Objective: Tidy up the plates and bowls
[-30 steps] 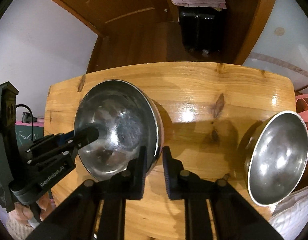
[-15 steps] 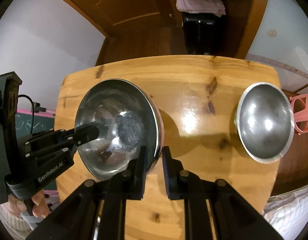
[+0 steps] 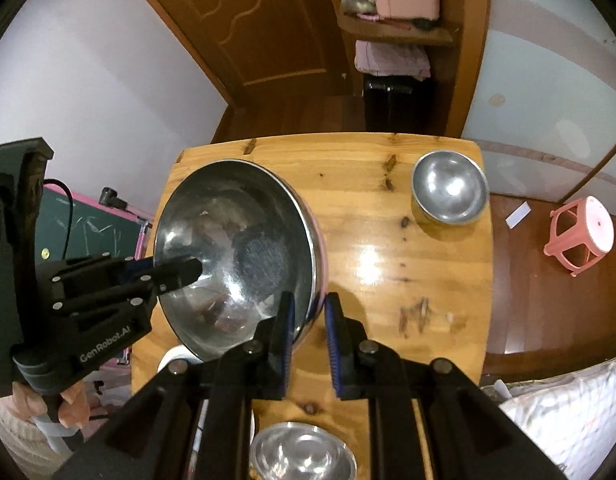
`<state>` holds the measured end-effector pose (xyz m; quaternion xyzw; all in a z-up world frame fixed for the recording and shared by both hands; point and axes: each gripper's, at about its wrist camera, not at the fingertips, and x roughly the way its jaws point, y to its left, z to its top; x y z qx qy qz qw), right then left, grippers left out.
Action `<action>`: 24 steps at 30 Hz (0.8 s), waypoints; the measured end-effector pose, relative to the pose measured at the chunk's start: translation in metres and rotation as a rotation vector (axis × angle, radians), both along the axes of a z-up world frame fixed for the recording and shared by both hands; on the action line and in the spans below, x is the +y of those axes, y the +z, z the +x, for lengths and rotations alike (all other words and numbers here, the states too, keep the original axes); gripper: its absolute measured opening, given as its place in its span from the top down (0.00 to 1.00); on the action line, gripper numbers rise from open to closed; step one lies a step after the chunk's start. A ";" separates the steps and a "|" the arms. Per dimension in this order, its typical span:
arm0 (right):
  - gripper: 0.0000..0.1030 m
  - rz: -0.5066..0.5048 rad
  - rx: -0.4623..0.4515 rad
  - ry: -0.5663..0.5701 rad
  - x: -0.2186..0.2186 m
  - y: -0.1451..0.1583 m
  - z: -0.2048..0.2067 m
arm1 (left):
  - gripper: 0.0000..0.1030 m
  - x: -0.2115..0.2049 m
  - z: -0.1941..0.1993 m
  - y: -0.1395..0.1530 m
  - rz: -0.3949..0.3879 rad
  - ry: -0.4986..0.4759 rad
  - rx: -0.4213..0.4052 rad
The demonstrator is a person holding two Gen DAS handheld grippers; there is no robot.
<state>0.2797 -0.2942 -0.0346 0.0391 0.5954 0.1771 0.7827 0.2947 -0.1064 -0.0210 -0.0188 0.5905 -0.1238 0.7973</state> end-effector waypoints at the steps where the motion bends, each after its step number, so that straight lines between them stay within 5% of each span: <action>1: 0.86 0.000 -0.010 0.001 -0.002 0.005 -0.009 | 0.91 -0.001 -0.010 0.007 -0.005 0.000 -0.010; 10: 0.86 0.019 -0.038 0.001 -0.018 0.018 -0.096 | 0.91 -0.009 -0.103 0.025 -0.025 -0.035 -0.042; 24: 0.86 0.018 0.123 -0.048 -0.048 -0.095 -0.210 | 0.89 -0.035 -0.210 -0.091 -0.039 -0.136 0.094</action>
